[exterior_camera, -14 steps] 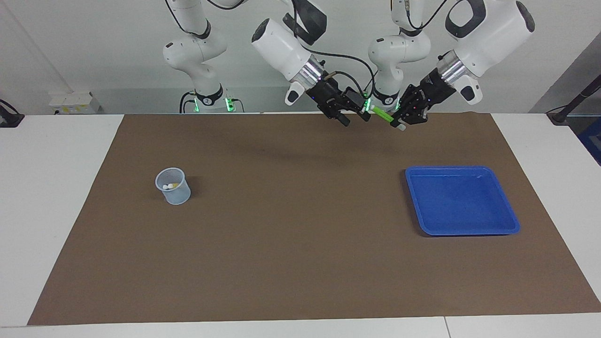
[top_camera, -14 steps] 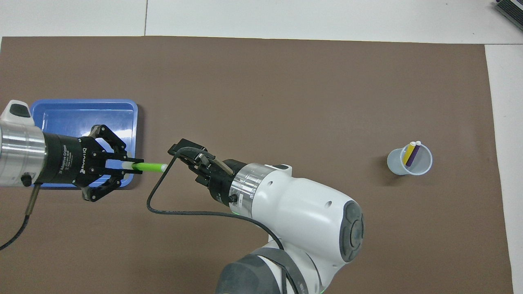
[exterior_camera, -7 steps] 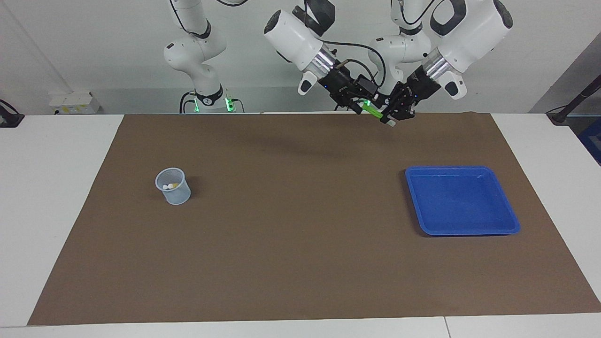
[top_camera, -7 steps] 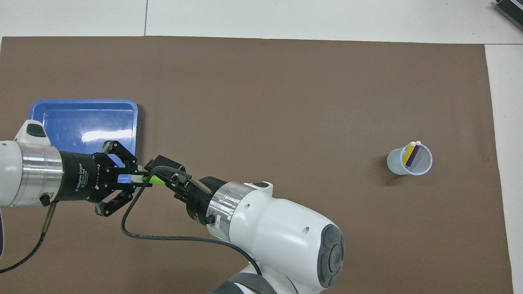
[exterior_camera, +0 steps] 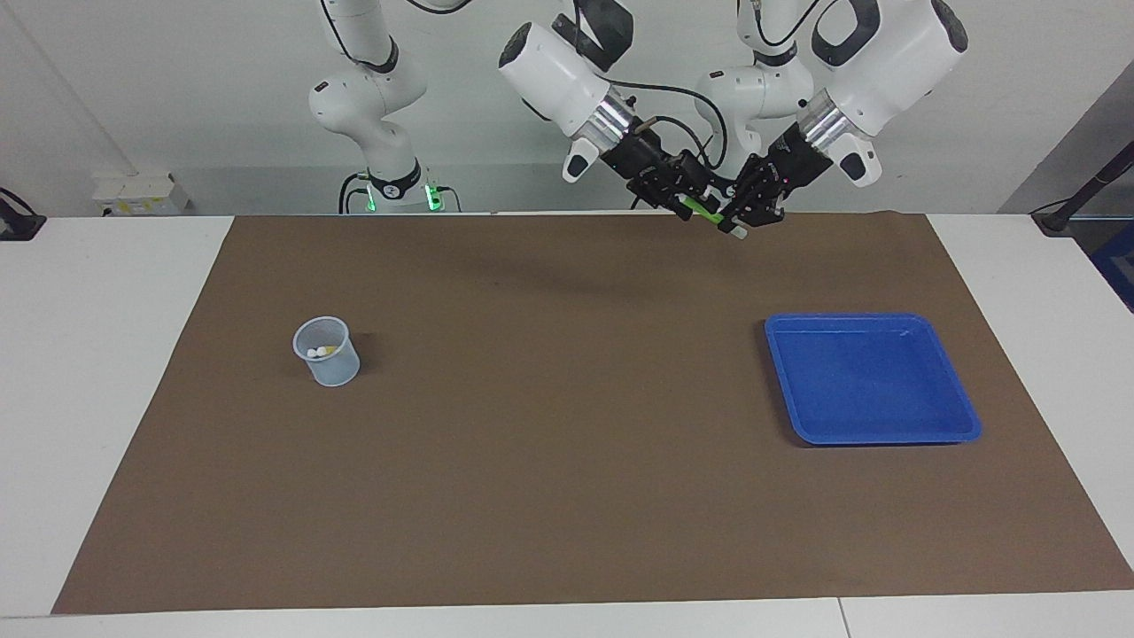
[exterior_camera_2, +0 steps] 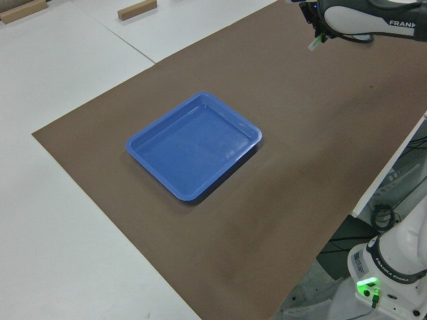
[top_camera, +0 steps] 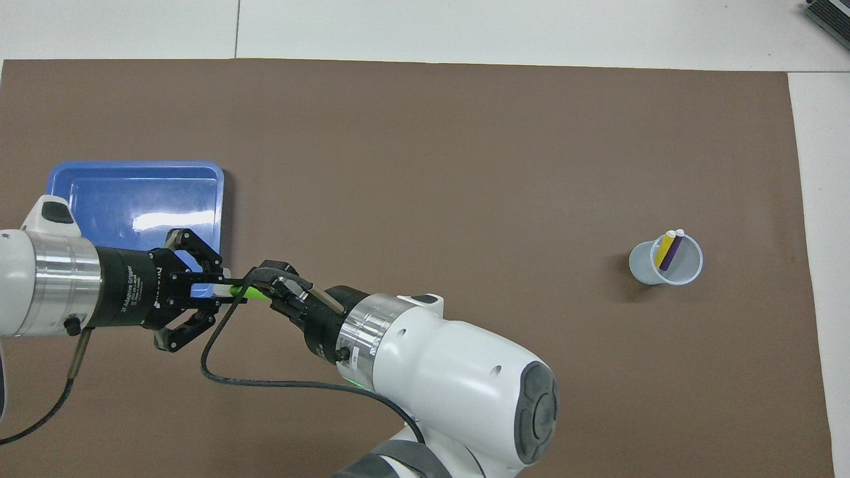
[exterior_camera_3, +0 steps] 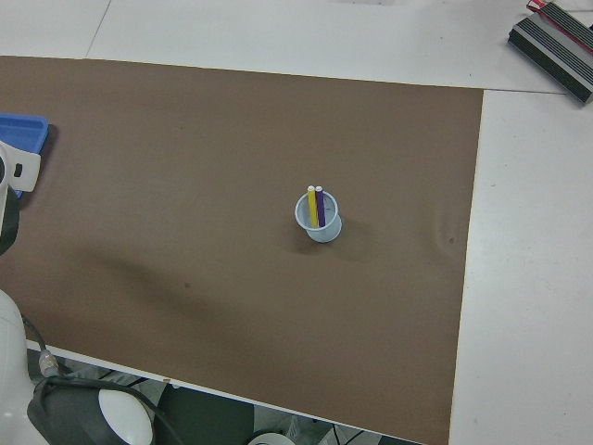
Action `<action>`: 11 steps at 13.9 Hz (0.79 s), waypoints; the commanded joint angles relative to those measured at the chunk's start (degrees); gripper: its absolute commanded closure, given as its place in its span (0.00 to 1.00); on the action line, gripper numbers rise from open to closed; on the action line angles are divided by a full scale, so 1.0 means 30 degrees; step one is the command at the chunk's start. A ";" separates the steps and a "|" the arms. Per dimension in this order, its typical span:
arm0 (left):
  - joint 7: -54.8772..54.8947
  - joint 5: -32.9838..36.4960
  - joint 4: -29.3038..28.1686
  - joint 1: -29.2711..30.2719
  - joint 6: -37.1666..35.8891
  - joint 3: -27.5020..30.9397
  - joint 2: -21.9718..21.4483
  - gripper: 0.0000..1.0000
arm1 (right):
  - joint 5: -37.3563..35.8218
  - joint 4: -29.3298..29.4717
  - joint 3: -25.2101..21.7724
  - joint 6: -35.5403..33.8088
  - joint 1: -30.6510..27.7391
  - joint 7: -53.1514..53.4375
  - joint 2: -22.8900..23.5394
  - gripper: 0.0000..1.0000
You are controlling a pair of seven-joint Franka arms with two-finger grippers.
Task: Transfer and insert pens with both arms
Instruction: 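Close the right gripper on the green pen and open the left gripper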
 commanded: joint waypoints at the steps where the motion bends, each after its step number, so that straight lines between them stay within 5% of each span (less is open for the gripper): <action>1: -0.0204 -0.0301 -0.0645 -0.0296 0.0355 0.0242 -0.0637 1.00 | 0.0351 0.0207 0.0048 0.0393 0.0057 0.0054 0.0211 0.57; 4: -0.0204 -0.0330 -0.0645 -0.0296 0.0355 0.0242 -0.0667 1.00 | 0.0322 0.0178 0.0048 0.0365 0.0086 0.0026 0.0182 0.57; 11: -0.0204 -0.0301 -0.0615 -0.0237 0.0297 0.0242 -0.0667 1.00 | 0.0351 0.0177 0.0048 0.0364 0.0086 -0.0033 0.0182 0.89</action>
